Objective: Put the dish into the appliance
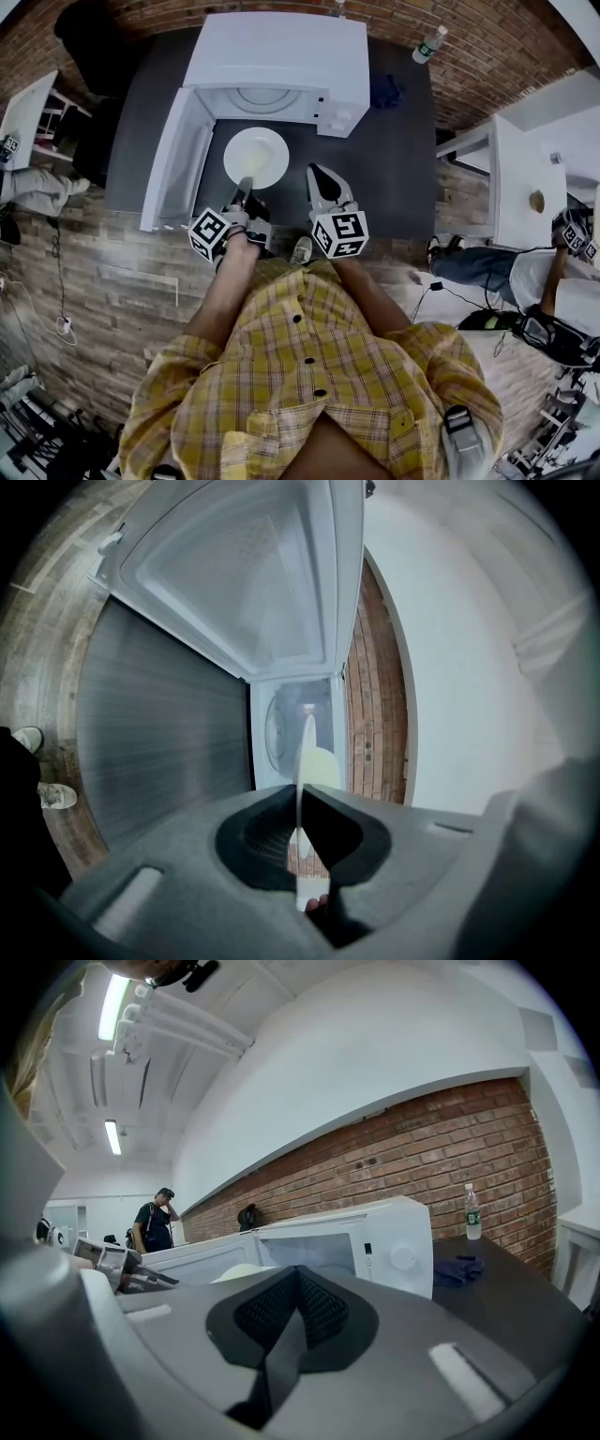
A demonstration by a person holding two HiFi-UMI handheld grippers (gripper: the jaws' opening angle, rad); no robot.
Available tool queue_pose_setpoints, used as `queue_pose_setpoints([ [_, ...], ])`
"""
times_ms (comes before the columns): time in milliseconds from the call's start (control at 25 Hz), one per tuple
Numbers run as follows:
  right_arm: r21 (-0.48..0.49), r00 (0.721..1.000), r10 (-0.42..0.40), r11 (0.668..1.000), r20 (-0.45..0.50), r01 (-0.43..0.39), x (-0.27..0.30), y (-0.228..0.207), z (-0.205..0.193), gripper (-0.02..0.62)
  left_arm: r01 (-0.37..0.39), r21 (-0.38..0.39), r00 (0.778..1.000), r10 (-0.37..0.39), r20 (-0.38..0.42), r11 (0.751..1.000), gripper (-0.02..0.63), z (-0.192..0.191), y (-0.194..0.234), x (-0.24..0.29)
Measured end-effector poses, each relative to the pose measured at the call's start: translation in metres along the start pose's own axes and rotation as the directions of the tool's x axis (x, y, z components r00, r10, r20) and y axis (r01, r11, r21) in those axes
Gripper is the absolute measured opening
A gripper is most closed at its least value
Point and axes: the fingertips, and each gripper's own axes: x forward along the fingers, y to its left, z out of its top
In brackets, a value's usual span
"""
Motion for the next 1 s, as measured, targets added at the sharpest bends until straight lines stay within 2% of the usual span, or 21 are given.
queue_pose_setpoints([
  [280,-0.01,1.0,0.016,1.0,-0.017,-0.016,0.017,0.003,0.001,0.005,-0.027,0.001,1.0,0.027,-0.005,1.0,0.011,0.016,0.006,0.016],
  [720,0.006,0.998,-0.052,0.999,-0.023,0.052,0.023,-0.008,-0.006,0.005,-0.042,0.01,0.998,0.042,-0.054,0.999,0.011,0.025,0.015,0.057],
  [1000,0.018,0.999,-0.047,0.999,-0.023,0.047,0.034,-0.011,-0.008,0.005,-0.049,0.007,0.997,0.049,-0.053,0.999,0.011,0.035,0.021,0.084],
])
